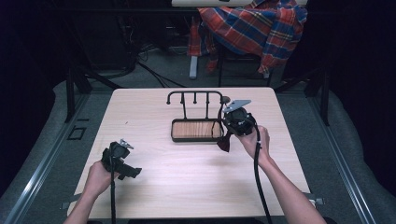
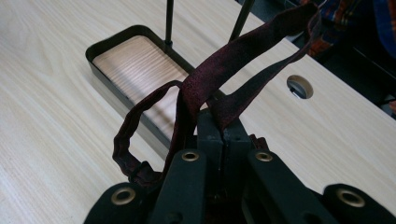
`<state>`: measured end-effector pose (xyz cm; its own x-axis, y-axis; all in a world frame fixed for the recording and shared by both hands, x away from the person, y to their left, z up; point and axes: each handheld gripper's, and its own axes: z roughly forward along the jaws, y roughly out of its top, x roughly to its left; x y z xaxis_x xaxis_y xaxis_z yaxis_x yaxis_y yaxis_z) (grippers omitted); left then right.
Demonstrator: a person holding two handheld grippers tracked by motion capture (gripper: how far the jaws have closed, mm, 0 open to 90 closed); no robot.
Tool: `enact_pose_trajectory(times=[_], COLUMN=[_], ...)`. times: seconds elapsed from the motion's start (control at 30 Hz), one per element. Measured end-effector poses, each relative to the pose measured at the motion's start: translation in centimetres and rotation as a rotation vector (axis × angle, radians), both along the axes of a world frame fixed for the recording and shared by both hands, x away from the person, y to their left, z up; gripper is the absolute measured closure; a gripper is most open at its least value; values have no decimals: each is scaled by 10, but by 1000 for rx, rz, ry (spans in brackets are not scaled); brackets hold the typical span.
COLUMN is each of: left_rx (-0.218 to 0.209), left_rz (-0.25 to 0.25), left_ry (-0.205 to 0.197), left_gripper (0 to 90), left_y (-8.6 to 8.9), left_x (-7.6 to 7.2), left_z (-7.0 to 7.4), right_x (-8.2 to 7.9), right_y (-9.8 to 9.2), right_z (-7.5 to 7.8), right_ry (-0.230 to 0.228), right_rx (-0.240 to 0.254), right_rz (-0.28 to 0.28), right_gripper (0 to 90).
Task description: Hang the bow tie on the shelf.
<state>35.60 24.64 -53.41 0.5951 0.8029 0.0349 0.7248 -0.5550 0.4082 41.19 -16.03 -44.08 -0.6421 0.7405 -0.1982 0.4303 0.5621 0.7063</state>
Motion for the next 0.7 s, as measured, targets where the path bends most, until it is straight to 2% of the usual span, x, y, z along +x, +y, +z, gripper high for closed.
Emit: enact_pose_trajectory(times=[0.33,0.7], left_rx=[-1,1], left_rz=[8,28], left_ry=[6,6], left_gripper=[3,3], left_y=[4,13], left_x=[-3,-12], left_z=[-1,0], right_x=[6,12], right_y=[2,5], right_z=[6,5], right_ry=[-5,4], right_rx=[17,29], right_rz=[9,14], right_gripper=[885,885])
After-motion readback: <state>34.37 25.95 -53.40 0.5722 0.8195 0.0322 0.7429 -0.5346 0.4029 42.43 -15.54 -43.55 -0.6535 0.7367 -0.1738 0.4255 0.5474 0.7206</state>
